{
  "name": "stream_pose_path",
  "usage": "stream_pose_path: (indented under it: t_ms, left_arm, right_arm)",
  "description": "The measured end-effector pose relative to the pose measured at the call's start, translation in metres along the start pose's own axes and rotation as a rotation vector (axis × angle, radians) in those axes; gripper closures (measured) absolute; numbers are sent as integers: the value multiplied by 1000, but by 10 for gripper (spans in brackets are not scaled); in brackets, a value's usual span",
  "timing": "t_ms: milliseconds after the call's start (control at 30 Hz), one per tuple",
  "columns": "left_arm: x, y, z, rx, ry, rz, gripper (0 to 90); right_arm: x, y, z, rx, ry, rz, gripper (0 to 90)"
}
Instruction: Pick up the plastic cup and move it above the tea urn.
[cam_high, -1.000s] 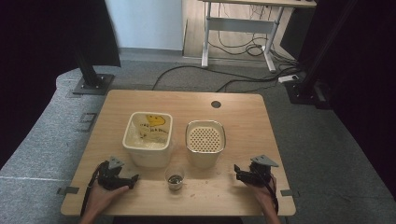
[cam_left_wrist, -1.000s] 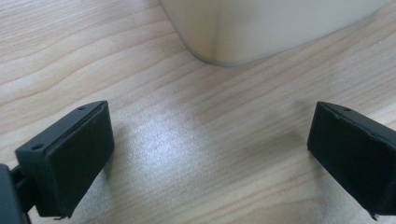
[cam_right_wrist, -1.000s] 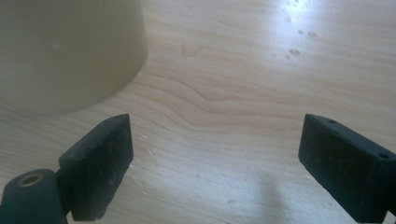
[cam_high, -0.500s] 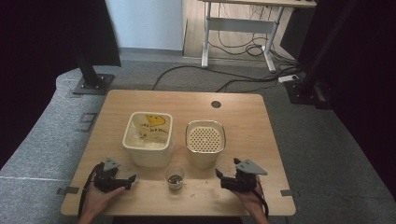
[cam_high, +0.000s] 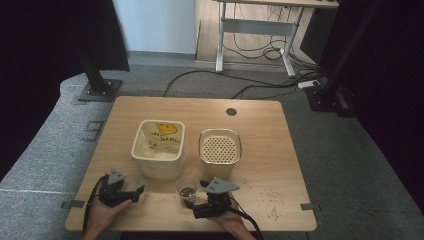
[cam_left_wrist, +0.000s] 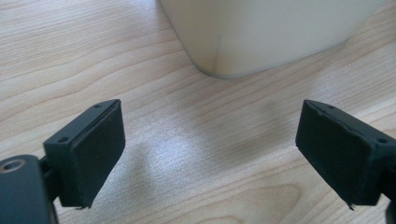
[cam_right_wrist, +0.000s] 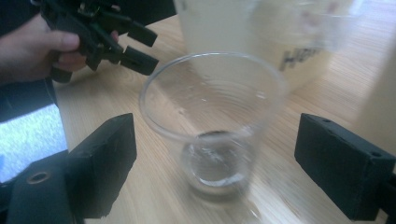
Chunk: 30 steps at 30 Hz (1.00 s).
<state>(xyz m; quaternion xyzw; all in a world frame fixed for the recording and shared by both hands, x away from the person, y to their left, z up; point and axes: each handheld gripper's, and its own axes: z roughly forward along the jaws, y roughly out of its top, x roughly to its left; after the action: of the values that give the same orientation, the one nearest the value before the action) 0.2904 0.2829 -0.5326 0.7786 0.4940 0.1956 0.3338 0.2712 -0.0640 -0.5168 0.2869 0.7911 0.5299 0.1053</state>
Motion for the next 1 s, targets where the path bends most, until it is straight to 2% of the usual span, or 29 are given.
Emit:
stream_pose_path:
  t_ms: [67,167,267,333,533,567,600,633,733,767,800,867,900,933,1000]
  left_arm:
    - [0,0,0,4,1,3,93]
    - [-1,0,1,2,3,-1,94]
    - [-1,0,2,9,5,-6,99]
    - [0,-1,3,14,8,-10,110]
    - [0,-2,2,18,5,-16,118]
    - [1,-2,2,18,5,-18,119]
    - [1,-2,2,17,5,-22,119]
    - [2,-2,1,15,4,-26,123]
    - [3,-3,2,15,10,-32,128]
    - [3,-3,2,15,10,-32,129]
    - [4,-3,1,16,8,-36,129]
    - [5,-3,1,14,7,-39,130]
    - [5,-3,1,14,7,-39,131]
    - [6,-3,1,15,8,-40,131]
    - [7,-3,1,18,8,-40,133]
  right_arm:
    - [3,0,11,16,-4,-23,124]
    - [2,-2,31,51,-1,-15,132]
    - [3,-1,43,61,-23,-37,197]
    - [4,-1,45,43,-22,-49,277]
    - [1,-1,37,9,-40,-61,330]
    - [-2,2,23,-25,-47,-51,330]
    - [-2,2,23,-25,-47,-51,330]
    - [-5,6,7,-60,-64,-37,331]
    - [-14,11,-22,-111,-94,-10,332]
    - [-14,11,-22,-111,-94,-10,332]
    - [-20,12,-38,-135,-118,4,332]
    - [-28,11,-59,-169,-151,31,333]
    - [-28,11,-59,-169,-151,31,333]
    - [-34,8,-77,-193,-183,50,334]
    - [-40,5,-92,-202,-219,62,334]
